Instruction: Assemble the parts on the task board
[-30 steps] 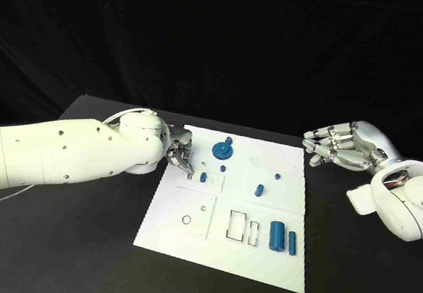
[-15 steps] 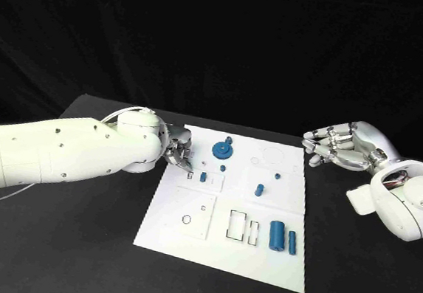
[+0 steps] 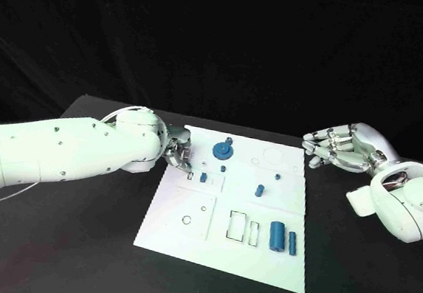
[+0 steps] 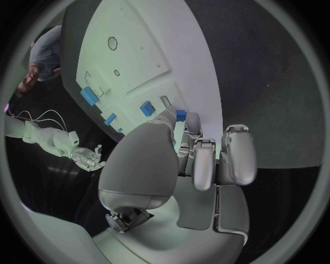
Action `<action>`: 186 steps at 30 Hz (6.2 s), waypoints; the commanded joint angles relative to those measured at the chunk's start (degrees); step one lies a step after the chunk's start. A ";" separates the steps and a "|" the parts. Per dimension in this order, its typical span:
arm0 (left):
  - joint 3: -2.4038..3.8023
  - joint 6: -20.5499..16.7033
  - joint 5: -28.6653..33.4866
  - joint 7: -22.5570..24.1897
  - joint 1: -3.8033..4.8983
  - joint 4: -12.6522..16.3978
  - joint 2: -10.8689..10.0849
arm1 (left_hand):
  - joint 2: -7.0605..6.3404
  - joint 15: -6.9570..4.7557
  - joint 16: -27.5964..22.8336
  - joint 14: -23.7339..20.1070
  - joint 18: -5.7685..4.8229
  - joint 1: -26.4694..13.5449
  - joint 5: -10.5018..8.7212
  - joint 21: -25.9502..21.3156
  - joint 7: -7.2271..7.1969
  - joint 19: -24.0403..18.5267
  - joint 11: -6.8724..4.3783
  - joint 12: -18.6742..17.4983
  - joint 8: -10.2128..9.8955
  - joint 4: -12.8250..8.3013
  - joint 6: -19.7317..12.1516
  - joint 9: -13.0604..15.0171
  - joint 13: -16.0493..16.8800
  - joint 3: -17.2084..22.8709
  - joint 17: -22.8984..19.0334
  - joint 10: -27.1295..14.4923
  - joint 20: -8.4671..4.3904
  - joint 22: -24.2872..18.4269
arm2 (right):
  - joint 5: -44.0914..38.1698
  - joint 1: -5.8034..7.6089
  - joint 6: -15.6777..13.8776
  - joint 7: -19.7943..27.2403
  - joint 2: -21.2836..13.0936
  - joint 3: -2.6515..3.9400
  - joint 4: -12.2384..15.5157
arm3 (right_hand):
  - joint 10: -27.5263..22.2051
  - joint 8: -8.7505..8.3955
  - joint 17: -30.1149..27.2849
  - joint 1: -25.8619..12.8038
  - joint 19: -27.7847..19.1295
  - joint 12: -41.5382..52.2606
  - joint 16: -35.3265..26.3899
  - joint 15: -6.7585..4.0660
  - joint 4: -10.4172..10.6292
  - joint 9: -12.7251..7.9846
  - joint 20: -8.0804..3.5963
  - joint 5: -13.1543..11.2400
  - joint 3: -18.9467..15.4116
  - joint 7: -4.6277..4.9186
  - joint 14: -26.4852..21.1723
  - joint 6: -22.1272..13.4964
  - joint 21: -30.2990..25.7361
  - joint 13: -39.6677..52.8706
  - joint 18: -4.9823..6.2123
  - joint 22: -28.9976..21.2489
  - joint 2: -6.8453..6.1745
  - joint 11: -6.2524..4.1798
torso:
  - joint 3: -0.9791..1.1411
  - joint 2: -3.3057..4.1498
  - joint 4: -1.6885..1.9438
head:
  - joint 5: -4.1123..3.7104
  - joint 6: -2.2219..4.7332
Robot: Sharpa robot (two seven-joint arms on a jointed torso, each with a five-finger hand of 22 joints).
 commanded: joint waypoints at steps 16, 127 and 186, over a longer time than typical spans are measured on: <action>-0.28 1.43 1.77 -0.58 -0.34 -0.25 -0.01 | -1.92 1.17 -0.20 4.37 -0.22 -3.03 -0.21 -0.29 1.35 -0.17 1.21 0.51 -2.12 -0.01 -0.03 -1.66 0.09 3.74 11.25 -0.56 1.00 0.05 | -0.05 -0.13 0.70 -0.13 0.04 0.00 -0.13 | -0.09 -0.19 -0.07 -0.16 0.31 0.05 -0.07 0.10 -0.03 0.07 0.26 0.47 0.16 0.20 0.10 -0.14 -0.18 0.06 0.38 -0.09 0.36 0.33 | 0.01 -0.01 -0.03 | -0.07 0.16; -0.27 -2.40 2.48 0.78 -0.34 -0.30 -0.81 | -12.34 -0.16 -0.04 4.53 -0.29 -16.20 -0.61 -0.11 -0.63 0.00 -0.40 1.70 -0.16 -6.80 4.55 -3.07 -1.13 25.32 11.59 0.39 -0.16 0.51 | -0.04 -0.54 2.06 -0.86 0.23 -0.11 -0.51 | -0.04 -0.22 -0.04 -1.01 0.45 0.14 -0.03 0.13 0.22 0.09 0.29 1.02 -0.20 0.23 0.18 -0.27 -0.25 0.14 0.38 -0.36 0.15 0.38 | 0.03 0.03 -0.08 | 0.03 0.85; 0.08 -2.34 2.62 0.59 -0.06 0.19 -2.36 | -13.22 1.15 -0.50 4.27 -0.18 -14.77 -0.55 -0.50 0.95 -0.19 1.10 3.21 -0.03 -1.28 1.86 -4.17 -0.33 14.96 11.12 -1.12 1.06 0.08 | -0.04 -0.61 2.14 -0.95 0.28 -0.11 -0.50 | -0.08 -0.24 -0.04 -1.10 0.45 0.13 -0.04 0.14 0.20 0.09 0.30 1.05 -0.25 0.23 0.15 -0.32 -0.28 0.15 0.37 -0.42 0.11 0.38 | 0.02 0.04 -0.01 | 0.04 0.77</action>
